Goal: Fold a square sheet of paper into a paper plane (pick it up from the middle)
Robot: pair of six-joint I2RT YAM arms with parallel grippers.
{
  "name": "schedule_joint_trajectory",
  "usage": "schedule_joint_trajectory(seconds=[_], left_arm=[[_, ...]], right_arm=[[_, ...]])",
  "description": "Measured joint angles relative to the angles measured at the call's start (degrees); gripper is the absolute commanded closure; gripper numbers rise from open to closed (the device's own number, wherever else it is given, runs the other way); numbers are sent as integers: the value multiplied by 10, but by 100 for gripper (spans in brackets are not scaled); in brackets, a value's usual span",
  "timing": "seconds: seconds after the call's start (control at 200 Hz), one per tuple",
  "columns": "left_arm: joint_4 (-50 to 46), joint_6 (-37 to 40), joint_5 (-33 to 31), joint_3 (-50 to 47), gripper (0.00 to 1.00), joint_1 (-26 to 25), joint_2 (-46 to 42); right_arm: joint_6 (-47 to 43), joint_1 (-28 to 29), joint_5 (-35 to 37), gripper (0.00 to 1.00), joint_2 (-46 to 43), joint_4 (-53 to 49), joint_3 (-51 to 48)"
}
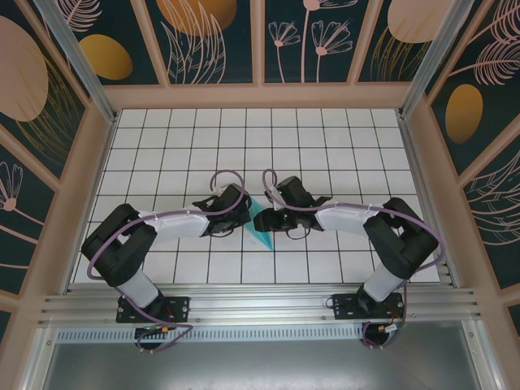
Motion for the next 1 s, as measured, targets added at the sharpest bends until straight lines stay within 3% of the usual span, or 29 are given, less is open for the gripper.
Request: schedule_joint_trajectory(seconds=[0.145, 0.33, 0.656, 0.831, 0.931, 1.001], left_arm=[[0, 0, 0, 0, 98, 0, 0], [0, 0, 0, 0, 98, 0, 0], [2, 2, 1, 0, 90, 0, 0], [6, 10, 7, 0, 75, 0, -3], [15, 14, 15, 0, 62, 0, -21], [22, 18, 15, 0, 60, 0, -43]], right_arm=[[-6, 7, 21, 55, 13, -2, 0], [-20, 12, 54, 67, 28, -17, 3], [-34, 24, 90, 80, 37, -33, 20], [-38, 27, 113, 95, 38, -61, 38], [-36, 27, 141, 97, 38, -86, 59], [-33, 25, 163, 96, 38, -103, 74]])
